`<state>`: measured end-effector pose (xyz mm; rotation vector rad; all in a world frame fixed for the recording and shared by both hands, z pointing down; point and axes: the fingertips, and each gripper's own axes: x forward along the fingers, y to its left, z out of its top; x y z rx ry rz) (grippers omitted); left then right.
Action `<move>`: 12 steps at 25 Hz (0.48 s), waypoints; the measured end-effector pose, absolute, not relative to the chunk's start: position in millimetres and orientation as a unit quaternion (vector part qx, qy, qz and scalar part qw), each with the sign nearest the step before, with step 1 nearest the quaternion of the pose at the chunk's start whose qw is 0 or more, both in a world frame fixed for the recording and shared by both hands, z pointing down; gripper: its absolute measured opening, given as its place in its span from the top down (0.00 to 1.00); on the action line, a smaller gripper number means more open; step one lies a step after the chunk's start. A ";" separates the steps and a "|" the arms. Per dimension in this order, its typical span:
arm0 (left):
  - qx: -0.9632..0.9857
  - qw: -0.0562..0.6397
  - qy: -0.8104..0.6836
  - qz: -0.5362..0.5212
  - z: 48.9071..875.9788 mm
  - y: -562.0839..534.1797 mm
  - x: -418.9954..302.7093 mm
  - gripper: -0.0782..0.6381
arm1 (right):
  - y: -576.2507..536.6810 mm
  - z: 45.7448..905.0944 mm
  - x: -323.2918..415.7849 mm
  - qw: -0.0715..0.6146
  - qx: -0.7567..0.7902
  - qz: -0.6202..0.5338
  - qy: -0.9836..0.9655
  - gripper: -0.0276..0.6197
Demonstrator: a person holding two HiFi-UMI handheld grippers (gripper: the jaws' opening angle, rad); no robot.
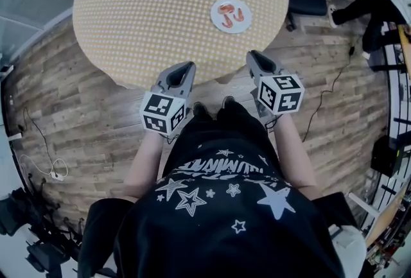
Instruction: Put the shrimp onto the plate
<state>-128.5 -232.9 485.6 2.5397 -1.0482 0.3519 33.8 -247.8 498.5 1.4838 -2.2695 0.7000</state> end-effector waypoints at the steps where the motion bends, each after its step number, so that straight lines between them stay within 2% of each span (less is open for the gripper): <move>1: 0.901 0.184 -0.372 0.126 485.5 -230.5 -126.4 0.88 | -246.4 496.2 34.2 0.168 0.522 0.243 -0.800 0.88; 12: 0.888 0.176 -0.408 0.115 464.9 -196.2 -99.1 0.88 | -219.1 475.2 29.1 0.156 0.461 0.211 -0.848 0.88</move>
